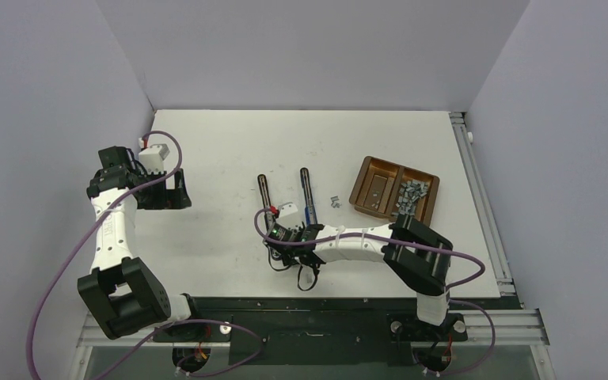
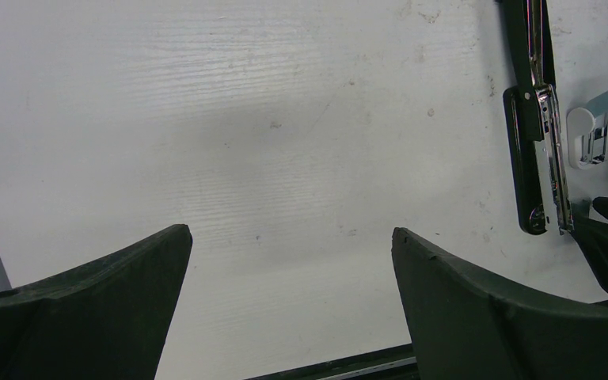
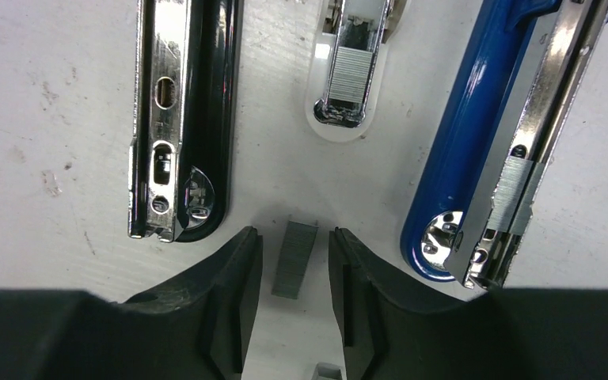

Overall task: Load the staples into the stapler
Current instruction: Place the staple at the center of the board.

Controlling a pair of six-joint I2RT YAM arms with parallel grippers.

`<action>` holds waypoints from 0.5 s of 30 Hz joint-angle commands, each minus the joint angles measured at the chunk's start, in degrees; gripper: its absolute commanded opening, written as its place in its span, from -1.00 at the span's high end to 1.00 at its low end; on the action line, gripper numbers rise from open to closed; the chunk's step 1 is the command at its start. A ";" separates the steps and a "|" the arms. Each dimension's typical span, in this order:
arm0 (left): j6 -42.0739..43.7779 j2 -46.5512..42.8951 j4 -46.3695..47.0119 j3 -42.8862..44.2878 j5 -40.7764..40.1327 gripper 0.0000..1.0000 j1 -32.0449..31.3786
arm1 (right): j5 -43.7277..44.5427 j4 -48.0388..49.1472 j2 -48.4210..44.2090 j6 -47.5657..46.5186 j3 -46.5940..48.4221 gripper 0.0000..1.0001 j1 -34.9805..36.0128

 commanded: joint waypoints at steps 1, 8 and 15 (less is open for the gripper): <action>0.41 -1.31 -0.12 2.01 1.23 -0.92 0.55 | -0.26 -1.38 0.28 -0.17 0.16 0.22 -0.18; 0.54 -1.65 -0.36 2.34 1.23 -0.92 0.54 | 0.04 -3.45 -0.24 -0.51 1.44 0.19 -0.45; 0.63 -1.76 -0.39 2.47 1.23 -0.92 0.57 | -4.28 -7.16 1.89 -1.53 5.81 0.39 -3.06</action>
